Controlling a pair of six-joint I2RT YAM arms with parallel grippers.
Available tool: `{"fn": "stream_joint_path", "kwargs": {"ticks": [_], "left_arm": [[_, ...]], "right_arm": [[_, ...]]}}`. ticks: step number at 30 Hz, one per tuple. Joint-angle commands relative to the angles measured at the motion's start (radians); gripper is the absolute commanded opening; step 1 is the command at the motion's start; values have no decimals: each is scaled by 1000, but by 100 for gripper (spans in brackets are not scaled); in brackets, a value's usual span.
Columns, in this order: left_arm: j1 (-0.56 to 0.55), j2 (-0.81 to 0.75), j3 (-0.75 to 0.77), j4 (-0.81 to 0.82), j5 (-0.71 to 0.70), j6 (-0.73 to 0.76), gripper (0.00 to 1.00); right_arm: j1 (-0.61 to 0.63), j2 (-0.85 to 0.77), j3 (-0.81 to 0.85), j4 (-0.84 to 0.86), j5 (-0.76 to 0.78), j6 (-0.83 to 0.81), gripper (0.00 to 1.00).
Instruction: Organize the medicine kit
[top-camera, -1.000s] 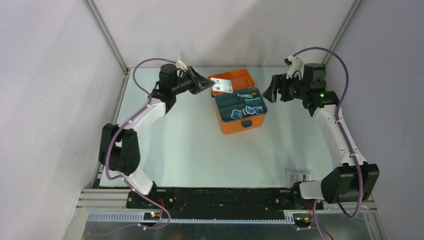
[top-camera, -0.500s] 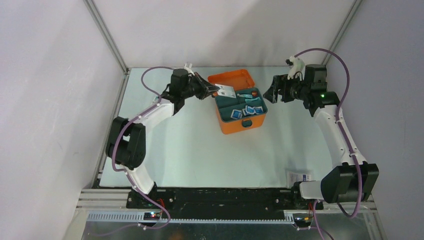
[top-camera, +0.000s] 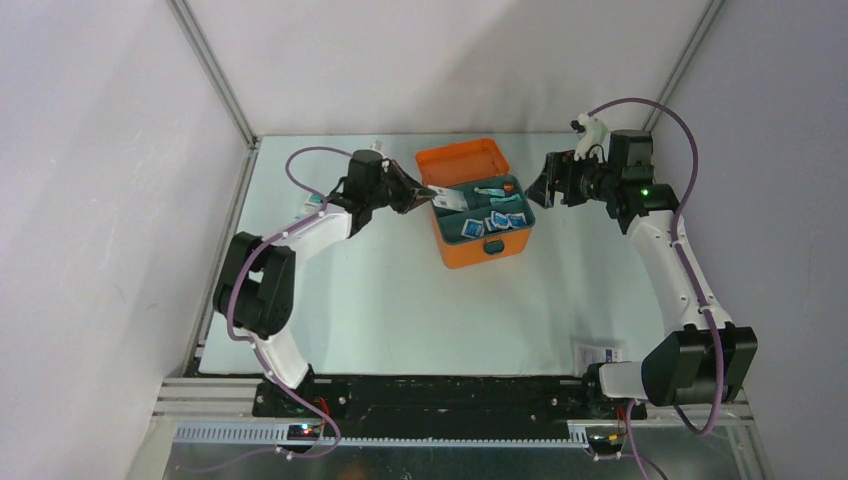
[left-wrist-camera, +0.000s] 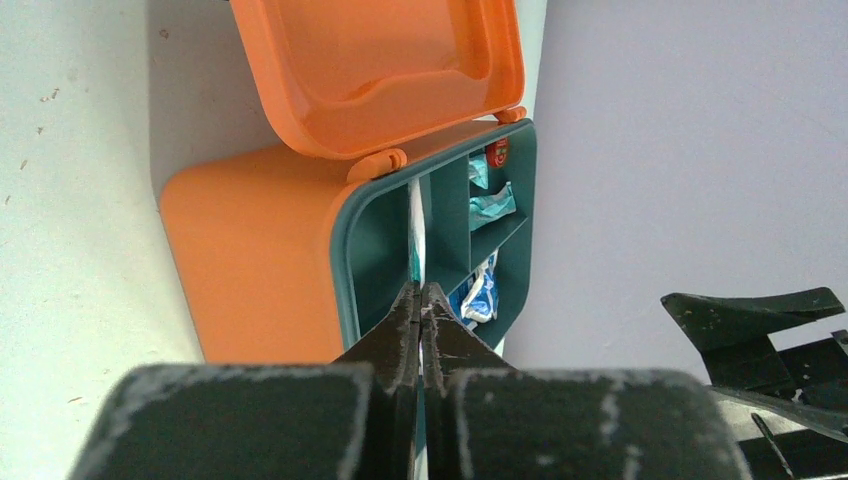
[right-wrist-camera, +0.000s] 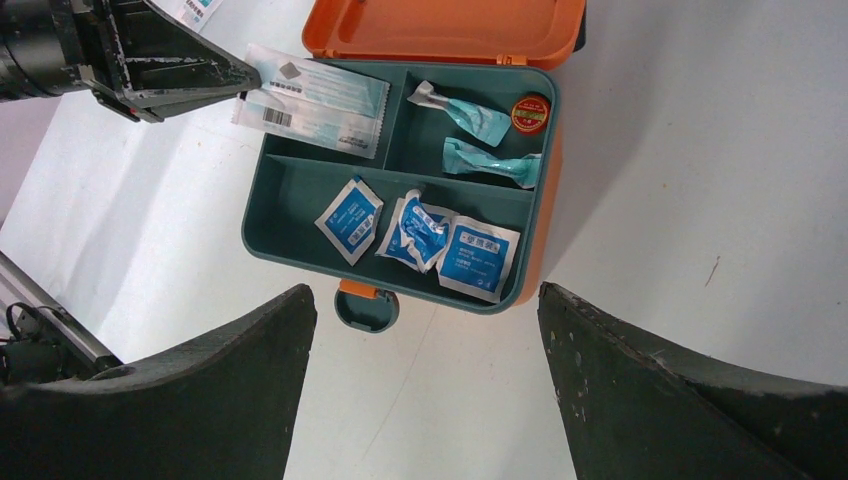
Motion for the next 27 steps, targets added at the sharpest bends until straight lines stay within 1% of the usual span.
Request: {"fn": "stream_joint_path", "kwargs": {"ticks": [1,7,11,13,15,16,17,18,22,24,27], "left_arm": [[-28,27,55,1,-24,14,0],[-53,78,109,-18,-33,15,0],[-59,103,145,-45,-42,28,3],[-60,99,148,-54,-45,35,8],[-60,86,146,-68,-52,48,17],[-60,74,146,-72,-54,54,24],[-60,67,146,-83,-62,68,28],[-60,52,146,-99,-67,82,35],[-60,12,164,-175,-99,142,51],[-60,-3,194,-205,-133,185,55],[-60,-31,224,-251,-171,254,59]], "right_arm": [[-7,-10,-2,36,-15,12,86],[-9,-8,-11,42,-23,11,86],[-9,-12,-12,42,-29,12,86],[-10,-14,-14,43,-29,12,86],[-11,-14,-15,46,-32,12,86],[-11,-13,-15,47,-33,22,86],[-10,-11,-14,50,-36,28,86],[-10,-11,-14,52,-37,32,86],[-12,-6,-15,60,-44,39,86],[-12,-3,-15,63,-46,44,86],[-12,-2,-14,69,-57,54,86]]}}
